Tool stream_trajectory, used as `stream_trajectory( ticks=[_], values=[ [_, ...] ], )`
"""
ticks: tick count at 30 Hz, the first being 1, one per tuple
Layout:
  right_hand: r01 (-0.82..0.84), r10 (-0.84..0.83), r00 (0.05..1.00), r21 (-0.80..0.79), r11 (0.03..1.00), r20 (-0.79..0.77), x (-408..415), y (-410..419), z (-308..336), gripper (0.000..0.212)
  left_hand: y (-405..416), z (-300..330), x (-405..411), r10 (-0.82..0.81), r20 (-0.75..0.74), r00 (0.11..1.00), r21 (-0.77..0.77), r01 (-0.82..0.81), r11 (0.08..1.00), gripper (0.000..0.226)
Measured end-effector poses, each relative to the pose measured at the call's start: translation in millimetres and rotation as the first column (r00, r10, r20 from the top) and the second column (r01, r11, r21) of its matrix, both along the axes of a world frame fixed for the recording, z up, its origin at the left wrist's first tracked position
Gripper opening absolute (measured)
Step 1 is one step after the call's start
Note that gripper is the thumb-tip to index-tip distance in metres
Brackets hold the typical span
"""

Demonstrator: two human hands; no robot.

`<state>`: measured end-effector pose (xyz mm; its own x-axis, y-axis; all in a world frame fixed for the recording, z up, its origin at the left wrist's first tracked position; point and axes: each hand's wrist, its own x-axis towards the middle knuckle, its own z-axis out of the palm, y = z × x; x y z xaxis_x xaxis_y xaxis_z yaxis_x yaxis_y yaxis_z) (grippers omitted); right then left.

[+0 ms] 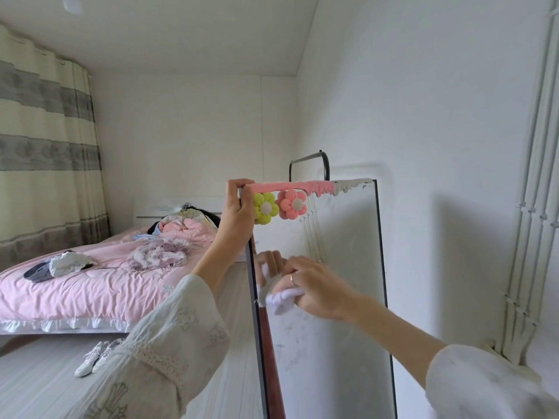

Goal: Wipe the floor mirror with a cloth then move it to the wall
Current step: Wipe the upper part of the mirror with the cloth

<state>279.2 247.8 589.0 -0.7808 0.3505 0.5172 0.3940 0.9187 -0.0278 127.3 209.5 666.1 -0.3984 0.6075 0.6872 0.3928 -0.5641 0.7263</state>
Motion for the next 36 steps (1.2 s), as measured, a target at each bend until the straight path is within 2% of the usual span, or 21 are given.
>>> stream_trajectory(
  ticks=[1,2,4,6,10,12,14,15,17,19,20,21,23,25,27,29,32,34,36],
  values=[
    [0.002,0.000,0.999,-0.048,0.999,0.042,5,-1,6,0.032,0,0,1,0.002,-0.007,1.000,-0.002,-0.002,1.000,0.015],
    [0.010,-0.010,1.000,-0.071,0.997,-0.001,8,0,14,0.034,0,-1,1,0.005,-0.013,1.000,0.000,-0.005,1.000,0.015],
    [0.040,-0.048,0.965,-0.038,0.998,-0.258,4,6,31,0.033,1,-2,1,0.008,-0.012,1.000,0.007,-0.007,1.000,0.015],
    [0.083,-0.091,0.875,-0.038,0.996,-0.475,-8,9,43,0.032,1,-1,0,0.004,-0.003,1.000,0.015,-0.004,1.000,0.014],
    [0.062,-0.084,0.789,-0.058,0.996,-0.609,-32,3,34,0.032,1,0,-3,-0.038,0.008,0.999,0.002,0.038,0.999,0.013],
    [0.031,-0.047,0.815,-0.036,0.999,-0.577,-33,1,14,0.027,2,-1,-3,-0.026,0.004,1.000,-0.005,0.026,1.000,0.013],
    [0.019,-0.048,0.891,-0.067,0.998,-0.452,-29,-2,-3,0.018,2,0,-2,-0.006,-0.005,1.000,0.001,0.006,1.000,0.013],
    [0.025,-0.049,0.940,-0.076,0.997,-0.338,-25,-3,-10,0.017,1,0,-1,-0.010,-0.002,1.000,0.007,0.010,1.000,0.013],
    [0.037,-0.038,0.999,-0.117,0.993,-0.014,-13,-7,-20,0.027,0,1,1,-0.024,-0.002,1.000,0.009,0.024,1.000,0.013],
    [0.056,-0.008,0.973,-0.200,0.978,0.232,2,-9,-19,0.041,0,-1,2,-0.008,-0.020,1.000,0.009,0.009,1.000,0.013],
    [0.062,-0.004,0.971,-0.237,0.970,0.240,10,-10,-14,0.044,0,-2,2,0.011,-0.028,1.000,0.010,-0.011,1.000,0.013],
    [0.055,-0.012,0.985,-0.255,0.965,0.169,17,-9,-7,0.043,1,-3,2,0.024,-0.029,0.999,0.009,-0.024,1.000,0.014],
    [0.075,-0.093,0.993,-0.217,0.973,-0.074,24,-1,12,0.035,3,-4,0,0.017,-0.016,1.000,0.011,-0.017,1.000,0.014],
    [0.162,-0.178,0.929,-0.075,0.984,-0.323,21,18,28,0.028,4,-4,-2,0.006,-0.006,1.000,0.015,-0.006,1.000,0.013],
    [0.239,-0.218,0.862,-0.011,0.971,-0.457,11,36,33,0.032,4,-4,-1,0.005,-0.003,1.000,0.022,-0.004,1.000,0.013],
    [0.276,-0.255,0.846,-0.024,0.961,-0.469,1,44,27,0.034,2,-3,1,-0.011,-0.003,1.000,0.030,0.011,0.999,0.013],
    [0.234,-0.260,0.860,-0.113,0.966,-0.439,0,36,-4,0.029,0,-2,2,-0.016,-0.001,1.000,0.028,0.016,0.999,0.014],
    [0.170,-0.230,0.923,-0.206,0.963,-0.309,5,24,-34,0.020,0,-2,1,-0.014,0.028,0.999,0.031,0.013,0.999,0.014],
    [0.176,-0.221,0.970,-0.329,0.928,-0.104,15,17,-57,0.013,0,-3,4,-0.020,0.050,0.999,0.036,0.018,0.999,0.014]
  ],
)
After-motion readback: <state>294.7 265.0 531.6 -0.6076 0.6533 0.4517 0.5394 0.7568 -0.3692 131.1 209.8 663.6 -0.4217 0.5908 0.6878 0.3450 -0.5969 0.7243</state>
